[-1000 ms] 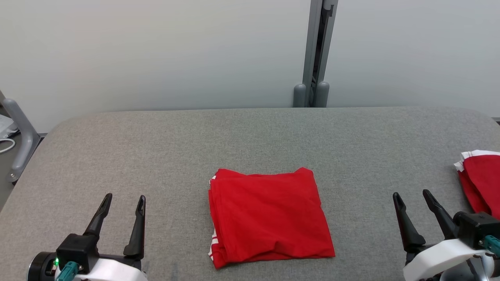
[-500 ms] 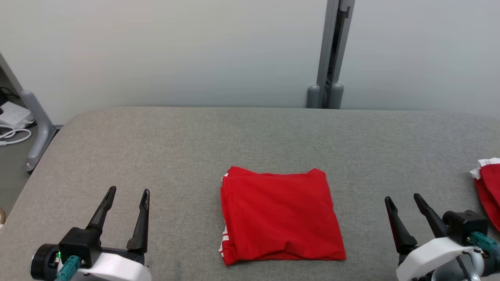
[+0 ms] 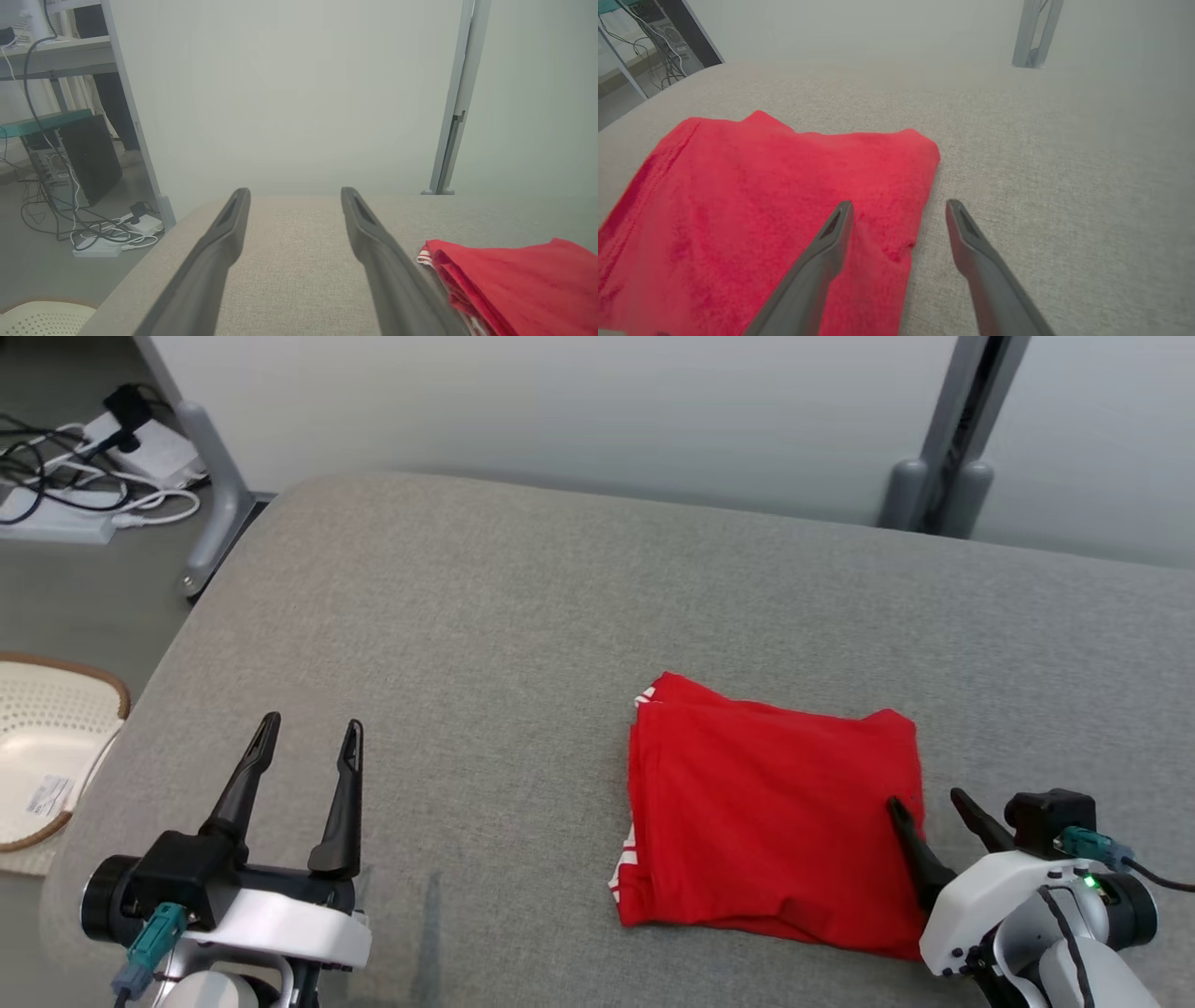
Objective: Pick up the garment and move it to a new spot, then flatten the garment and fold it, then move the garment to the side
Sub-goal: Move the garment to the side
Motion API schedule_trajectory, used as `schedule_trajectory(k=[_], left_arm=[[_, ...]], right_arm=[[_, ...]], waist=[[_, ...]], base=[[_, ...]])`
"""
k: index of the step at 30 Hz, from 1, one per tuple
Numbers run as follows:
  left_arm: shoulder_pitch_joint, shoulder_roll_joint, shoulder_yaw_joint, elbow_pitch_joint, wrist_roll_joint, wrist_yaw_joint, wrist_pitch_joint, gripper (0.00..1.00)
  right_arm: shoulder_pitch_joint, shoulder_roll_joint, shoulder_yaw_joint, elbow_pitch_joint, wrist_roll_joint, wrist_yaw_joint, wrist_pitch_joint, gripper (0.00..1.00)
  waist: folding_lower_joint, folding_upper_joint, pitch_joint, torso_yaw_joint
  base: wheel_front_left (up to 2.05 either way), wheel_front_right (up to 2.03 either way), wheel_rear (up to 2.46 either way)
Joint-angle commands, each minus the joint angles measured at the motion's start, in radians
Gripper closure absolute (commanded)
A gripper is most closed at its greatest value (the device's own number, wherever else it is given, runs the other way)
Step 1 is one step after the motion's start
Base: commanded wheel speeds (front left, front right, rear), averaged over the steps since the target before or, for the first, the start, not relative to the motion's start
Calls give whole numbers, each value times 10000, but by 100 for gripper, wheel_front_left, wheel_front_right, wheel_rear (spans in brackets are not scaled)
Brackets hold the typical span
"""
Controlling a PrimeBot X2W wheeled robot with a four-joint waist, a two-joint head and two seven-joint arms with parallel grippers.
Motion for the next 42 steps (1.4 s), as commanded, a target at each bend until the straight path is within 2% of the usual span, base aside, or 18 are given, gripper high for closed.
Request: schedule_trajectory(k=[1, 7, 8, 9, 10, 15, 21, 27, 34, 39, 42], left_arm=[[-246, 27, 21, 72, -63, -67, -97, 0], [-599, -88, -30, 428, -82, -123, -309, 0], [-619, -103, -30, 468, -82, -121, -334, 0], [-619, -103, -30, 468, -82, -121, -334, 0], [-661, -123, -23, 536, -86, -132, -371, 0], [-715, -96, -39, 621, -29, -161, -450, 0], [-534, 9, -81, 652, -13, -212, -444, 0], [-348, 143, -52, 387, -31, -122, -404, 0], [-544, 327, -103, 19, -9, -169, -232, 0], [-784, 447, -191, -136, 52, -204, -109, 0], [-927, 475, -286, -127, 40, -260, -25, 0]], right_arm=[[-209, -78, 81, 261, 75, -1, -80, 0], [-773, -121, 585, 1536, 486, -1, 72, 0], [-849, -129, 670, 1714, 549, -1, 139, 5], [-849, -129, 670, 1714, 549, -1, 139, 5], [-998, -101, 809, 1945, 681, -1, 104, 100], [-1334, -274, 1133, 1989, 758, -1, -234, 100], [-1056, -597, 1661, 1388, 811, -4, -450, 100], [-409, -1232, 1908, 6, 500, -3, -242, 100], [183, -2049, 1530, -2051, -54, -3, 429, 100], [-86, -2513, 1226, -3330, -336, -4, 842, 100], [-443, -2676, 1162, -3689, -326, -3, 862, 100]], waist=[[0, 0, 396, 424], [0, 0, 637, 657], [0, 0, 663, 649], [0, 0, 663, 649], [0, 0, 709, 590], [0, 0, 689, 200], [0, 0, 513, -570], [0, 0, 576, -2151], [0, 0, 966, -4092], [0, 0, 1324, -5121], [0, 0, 1507, -5487]], base=[[0, 0, 0], [0, 0, 0], [0, 0, 0], [0, 0, 0], [0, 0, 0], [0, 0, 0], [0, 0, 0], [0, 0, 0], [0, 0, 0], [0, 0, 0], [0, 0, 0]])
